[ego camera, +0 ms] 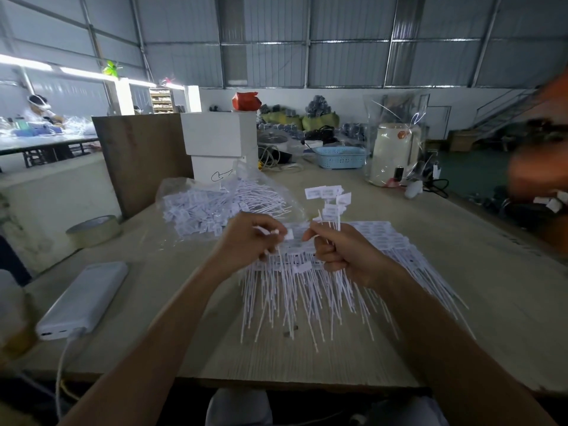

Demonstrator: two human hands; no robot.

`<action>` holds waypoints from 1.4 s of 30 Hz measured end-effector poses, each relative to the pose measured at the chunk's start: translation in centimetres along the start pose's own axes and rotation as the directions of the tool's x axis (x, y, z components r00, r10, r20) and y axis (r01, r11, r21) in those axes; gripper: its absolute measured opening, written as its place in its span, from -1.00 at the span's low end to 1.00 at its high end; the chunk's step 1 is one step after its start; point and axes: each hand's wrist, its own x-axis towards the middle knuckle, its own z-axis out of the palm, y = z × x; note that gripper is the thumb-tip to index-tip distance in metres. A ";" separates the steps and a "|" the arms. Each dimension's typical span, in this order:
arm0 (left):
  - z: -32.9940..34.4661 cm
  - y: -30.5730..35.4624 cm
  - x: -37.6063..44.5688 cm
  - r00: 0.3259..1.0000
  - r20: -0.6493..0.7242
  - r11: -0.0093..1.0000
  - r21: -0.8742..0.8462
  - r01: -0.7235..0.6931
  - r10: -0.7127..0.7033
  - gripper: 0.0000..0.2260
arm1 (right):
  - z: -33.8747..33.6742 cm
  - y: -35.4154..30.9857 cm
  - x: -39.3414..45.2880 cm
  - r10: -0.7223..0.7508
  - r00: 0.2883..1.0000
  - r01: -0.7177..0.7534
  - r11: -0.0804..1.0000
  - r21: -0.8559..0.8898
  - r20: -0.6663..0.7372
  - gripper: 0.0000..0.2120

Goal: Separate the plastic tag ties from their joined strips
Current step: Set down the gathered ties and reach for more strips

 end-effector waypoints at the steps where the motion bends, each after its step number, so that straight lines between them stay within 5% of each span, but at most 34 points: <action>1: 0.1 0.5 0.4 0.998 -0.066 1.000 0.009 -0.013 0.014 -0.95 | 0.0 0.0 0.0 -0.016 1.000 0.016 1.000 0.001 0.008 -0.62; 6: 2.2 3.6 2.7 0.980 -0.164 0.992 0.076 -0.099 0.110 -0.90 | 1.0 0.0 -0.3 -0.107 0.992 0.113 0.986 -0.120 0.063 -0.59; 10: 3.0 3.4 3.6 0.997 -0.075 0.947 -0.317 -0.055 0.033 -0.79 | 0.3 -0.4 -0.5 -0.174 0.980 0.170 0.984 -0.048 -0.095 -0.64; 11: 2.8 2.4 3.7 0.998 -0.064 0.964 -0.264 -0.029 0.012 -0.81 | -0.2 -0.6 -0.6 -0.184 0.975 0.184 0.983 -0.009 -0.128 -0.64; 13: 2.6 0.0 3.2 0.998 0.065 0.984 0.176 -0.030 0.019 -0.90 | -1.1 -1.0 -0.6 -0.198 0.961 0.213 0.975 0.058 -0.195 -0.63; 15: 3.1 -2.1 2.0 0.962 0.271 0.880 0.461 -0.115 -0.016 -0.92 | -1.7 -1.2 -0.4 -0.205 0.943 0.235 0.968 0.088 -0.264 -0.62; 18: 3.8 -3.2 1.1 0.946 0.323 0.841 0.501 -0.204 0.037 -0.97 | -1.8 -1.2 -0.1 -0.190 0.929 0.232 0.967 0.101 -0.319 -0.60; 21: 3.5 -2.6 1.7 0.970 0.211 0.848 0.486 -0.214 0.124 -0.92 | -1.7 -0.8 0.1 -0.132 0.945 0.203 0.953 0.223 -0.298 -0.64; 23: 2.8 -1.7 2.1 0.990 -0.018 0.926 0.359 -0.121 0.137 -0.90 | -1.4 -0.4 0.1 -0.147 0.951 0.208 0.955 0.212 -0.274 -0.68; 25: 1.9 -0.6 2.5 0.973 -0.211 0.994 0.060 -0.086 0.097 -0.90 | -1.0 0.0 0.3 -0.155 0.958 0.203 0.960 0.194 -0.240 -0.72; 28: 1.8 1.0 2.4 0.966 -0.251 0.957 -0.262 -0.125 0.058 -0.90 | 0.1 0.1 0.4 -0.147 0.977 0.162 0.982 0.093 -0.152 -0.69; 32: 2.6 1.3 2.5 0.981 -0.180 0.935 -0.329 -0.132 0.075 -0.87 | 2.0 -0.1 0.7 -0.189 0.965 0.175 0.981 -0.086 -0.184 -0.67; 42: 3.2 -0.5 4.3 0.927 -0.370 0.899 -0.424 -0.111 -0.060 -0.86 | 5.2 -0.4 4.4 -0.169 0.955 0.180 0.983 0.025 -0.243 -0.71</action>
